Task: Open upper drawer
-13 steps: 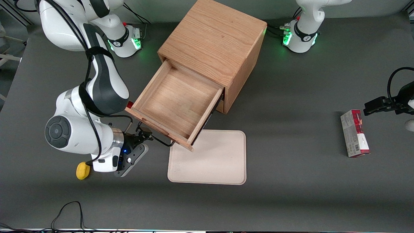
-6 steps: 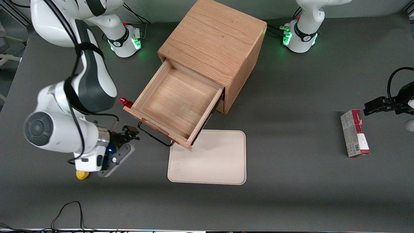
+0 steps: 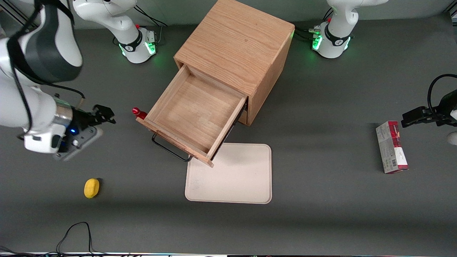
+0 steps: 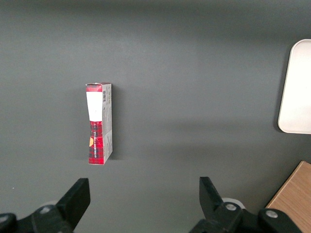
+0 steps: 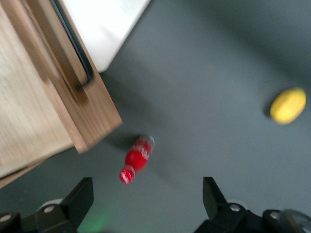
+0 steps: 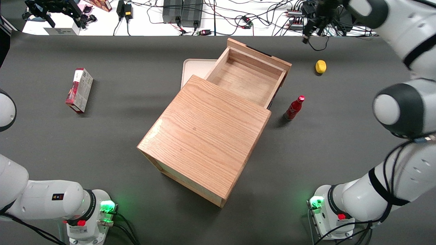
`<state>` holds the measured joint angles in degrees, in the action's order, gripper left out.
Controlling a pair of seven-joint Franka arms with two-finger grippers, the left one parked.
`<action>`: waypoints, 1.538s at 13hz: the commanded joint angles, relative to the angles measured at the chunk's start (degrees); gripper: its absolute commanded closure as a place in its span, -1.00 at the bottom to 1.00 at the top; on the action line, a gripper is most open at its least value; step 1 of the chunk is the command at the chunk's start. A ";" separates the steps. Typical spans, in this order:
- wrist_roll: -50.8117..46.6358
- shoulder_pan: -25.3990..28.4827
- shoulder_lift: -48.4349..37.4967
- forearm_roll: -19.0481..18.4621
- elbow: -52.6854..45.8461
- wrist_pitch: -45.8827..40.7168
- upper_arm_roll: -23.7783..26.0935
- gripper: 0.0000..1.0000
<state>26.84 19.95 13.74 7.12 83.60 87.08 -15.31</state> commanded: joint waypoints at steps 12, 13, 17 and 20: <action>-16.64 -2.42 -19.61 -2.45 20.18 9.33 0.05 -1.00; -16.73 -8.98 -20.76 -3.50 20.98 9.08 6.54 -1.00; -16.82 -13.01 -21.12 -5.18 19.15 5.74 12.06 -1.00; -16.91 -11.51 -19.72 -5.10 17.56 4.25 10.65 -1.00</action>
<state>11.34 7.65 -6.63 3.41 102.48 93.06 -3.93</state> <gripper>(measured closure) 0.000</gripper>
